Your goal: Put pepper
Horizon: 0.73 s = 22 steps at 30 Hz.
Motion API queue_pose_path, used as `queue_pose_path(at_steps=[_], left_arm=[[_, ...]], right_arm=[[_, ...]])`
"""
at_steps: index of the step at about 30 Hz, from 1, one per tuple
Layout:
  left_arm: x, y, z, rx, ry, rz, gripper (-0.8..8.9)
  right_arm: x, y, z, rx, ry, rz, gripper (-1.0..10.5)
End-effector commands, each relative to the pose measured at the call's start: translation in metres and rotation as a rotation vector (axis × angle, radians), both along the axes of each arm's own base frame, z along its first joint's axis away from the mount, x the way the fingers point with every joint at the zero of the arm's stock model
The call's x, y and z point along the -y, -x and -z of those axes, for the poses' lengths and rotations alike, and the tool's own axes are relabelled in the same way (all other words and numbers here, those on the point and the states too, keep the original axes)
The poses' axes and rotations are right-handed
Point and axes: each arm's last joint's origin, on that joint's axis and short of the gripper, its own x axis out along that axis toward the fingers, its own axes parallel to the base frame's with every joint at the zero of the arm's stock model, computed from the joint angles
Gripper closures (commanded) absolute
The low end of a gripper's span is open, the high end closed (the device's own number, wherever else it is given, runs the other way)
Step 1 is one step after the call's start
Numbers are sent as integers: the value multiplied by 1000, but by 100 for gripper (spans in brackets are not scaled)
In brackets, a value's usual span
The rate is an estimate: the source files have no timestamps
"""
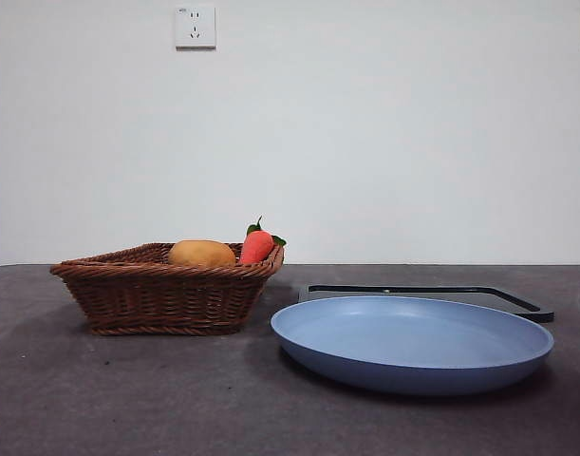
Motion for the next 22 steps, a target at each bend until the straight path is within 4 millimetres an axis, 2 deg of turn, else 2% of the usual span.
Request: queue_pose_path(at_steps=[1, 8, 12, 16, 22], left_arm=[[0, 0, 0, 10, 39, -4, 805], [2, 0, -1, 13, 228, 49, 806], [4, 1, -6, 20, 306, 104, 807], [5, 4, -20, 35, 350, 123, 807], [5, 8, -50, 0, 353, 131, 807]], right_arm=[[0, 0, 3, -26, -47, 9, 943], [0, 0, 1, -58, -224, 28, 943], [0, 1, -9, -62, -335, 36, 944], [0, 3, -27, -28, -343, 31, 944], [0, 3, -66, -5, -341, 26, 944]])
